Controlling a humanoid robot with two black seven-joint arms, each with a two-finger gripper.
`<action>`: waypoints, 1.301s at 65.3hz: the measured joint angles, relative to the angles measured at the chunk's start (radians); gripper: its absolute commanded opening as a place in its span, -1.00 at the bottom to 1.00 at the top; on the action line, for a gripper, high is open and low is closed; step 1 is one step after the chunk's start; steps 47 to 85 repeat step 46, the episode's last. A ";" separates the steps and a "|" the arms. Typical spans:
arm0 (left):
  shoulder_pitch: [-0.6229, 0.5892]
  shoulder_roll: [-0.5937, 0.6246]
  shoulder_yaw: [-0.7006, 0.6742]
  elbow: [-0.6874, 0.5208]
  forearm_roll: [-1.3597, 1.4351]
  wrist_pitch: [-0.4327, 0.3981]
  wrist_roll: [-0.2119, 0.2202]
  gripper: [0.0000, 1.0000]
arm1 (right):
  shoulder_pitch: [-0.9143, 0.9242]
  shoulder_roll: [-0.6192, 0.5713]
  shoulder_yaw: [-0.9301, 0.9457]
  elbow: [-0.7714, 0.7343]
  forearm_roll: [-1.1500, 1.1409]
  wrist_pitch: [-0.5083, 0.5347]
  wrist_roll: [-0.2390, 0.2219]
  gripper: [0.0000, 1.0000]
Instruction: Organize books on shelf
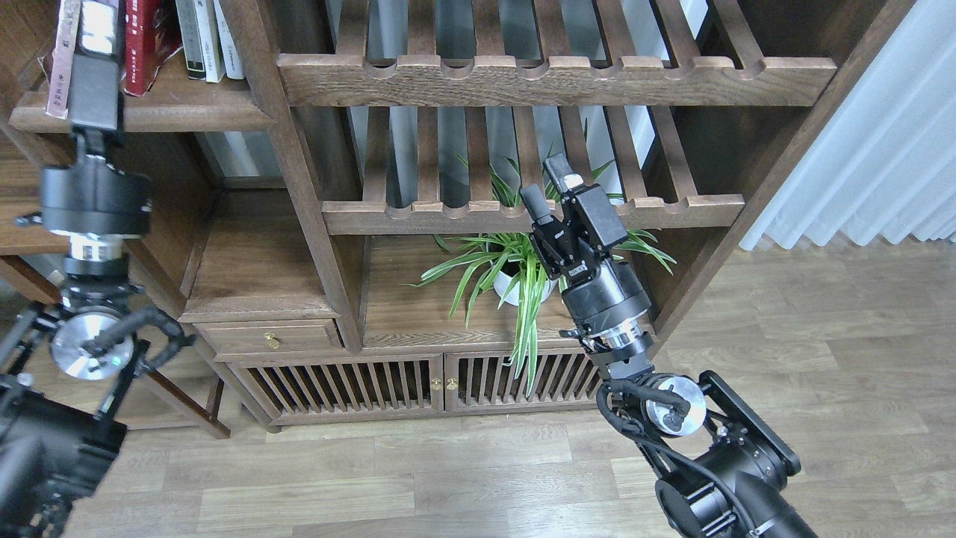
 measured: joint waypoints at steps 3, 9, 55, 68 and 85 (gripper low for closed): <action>0.004 -0.030 0.011 0.003 0.000 0.000 0.033 0.99 | 0.002 0.000 -0.009 0.000 0.000 0.000 0.000 0.75; 0.030 -0.075 0.049 0.007 -0.001 0.000 0.092 0.99 | 0.004 0.000 -0.040 0.000 0.000 0.000 0.000 0.79; 0.104 -0.085 0.270 0.010 0.000 0.000 0.109 0.99 | 0.006 0.000 -0.123 0.000 -0.008 0.000 -0.002 0.81; 0.104 -0.085 0.270 0.010 0.000 0.000 0.109 0.99 | 0.006 0.000 -0.123 0.000 -0.008 0.000 -0.002 0.81; 0.104 -0.085 0.270 0.010 0.000 0.000 0.109 0.99 | 0.006 0.000 -0.123 0.000 -0.008 0.000 -0.002 0.81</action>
